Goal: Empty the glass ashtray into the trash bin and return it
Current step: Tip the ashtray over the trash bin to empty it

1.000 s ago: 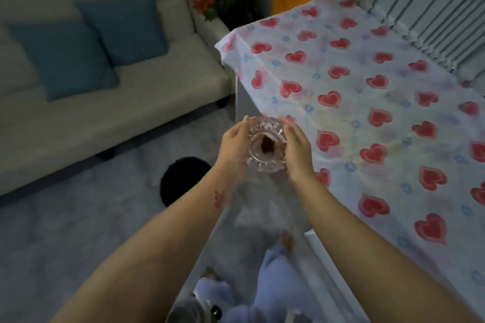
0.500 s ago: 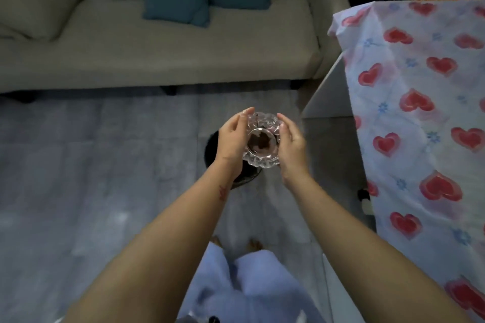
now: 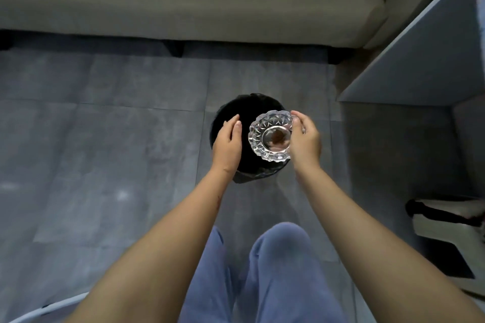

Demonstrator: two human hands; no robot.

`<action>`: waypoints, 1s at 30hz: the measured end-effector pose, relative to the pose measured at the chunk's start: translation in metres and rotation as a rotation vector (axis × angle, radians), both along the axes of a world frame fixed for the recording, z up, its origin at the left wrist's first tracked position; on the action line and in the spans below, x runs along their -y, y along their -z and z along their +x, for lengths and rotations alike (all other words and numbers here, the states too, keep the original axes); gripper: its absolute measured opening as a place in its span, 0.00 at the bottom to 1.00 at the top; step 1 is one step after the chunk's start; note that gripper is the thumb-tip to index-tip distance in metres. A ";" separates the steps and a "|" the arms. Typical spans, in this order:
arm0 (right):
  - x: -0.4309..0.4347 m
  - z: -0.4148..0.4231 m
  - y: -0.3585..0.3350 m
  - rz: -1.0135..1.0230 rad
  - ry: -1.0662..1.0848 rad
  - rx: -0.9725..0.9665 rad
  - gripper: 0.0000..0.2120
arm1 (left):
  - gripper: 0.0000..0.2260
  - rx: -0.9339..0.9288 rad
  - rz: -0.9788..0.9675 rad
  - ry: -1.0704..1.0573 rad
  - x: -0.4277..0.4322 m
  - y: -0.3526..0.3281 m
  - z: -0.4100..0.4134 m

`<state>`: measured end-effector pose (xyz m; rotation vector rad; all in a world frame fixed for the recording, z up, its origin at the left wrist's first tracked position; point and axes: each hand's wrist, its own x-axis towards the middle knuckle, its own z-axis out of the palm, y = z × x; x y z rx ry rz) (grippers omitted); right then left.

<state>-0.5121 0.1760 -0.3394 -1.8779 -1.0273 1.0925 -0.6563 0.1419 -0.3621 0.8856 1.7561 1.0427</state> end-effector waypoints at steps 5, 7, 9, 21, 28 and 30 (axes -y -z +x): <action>-0.008 0.005 0.092 0.036 -0.051 0.126 0.13 | 0.20 -0.232 -0.064 0.041 -0.002 0.103 -0.029; -0.012 0.008 0.122 0.056 -0.054 0.142 0.13 | 0.21 -0.326 -0.081 0.039 -0.003 0.137 -0.038; -0.016 0.011 0.146 0.072 -0.044 0.139 0.14 | 0.22 -0.356 -0.101 0.034 -0.004 0.165 -0.045; -0.026 0.017 0.186 0.100 -0.049 0.195 0.13 | 0.21 -0.250 0.077 -0.086 -0.009 0.196 -0.044; -0.036 0.013 0.176 0.122 -0.163 0.407 0.15 | 0.19 -0.331 0.232 -0.035 -0.028 0.173 -0.045; -0.038 0.013 0.175 0.132 -0.221 0.505 0.15 | 0.19 -0.387 0.262 -0.008 -0.032 0.169 -0.044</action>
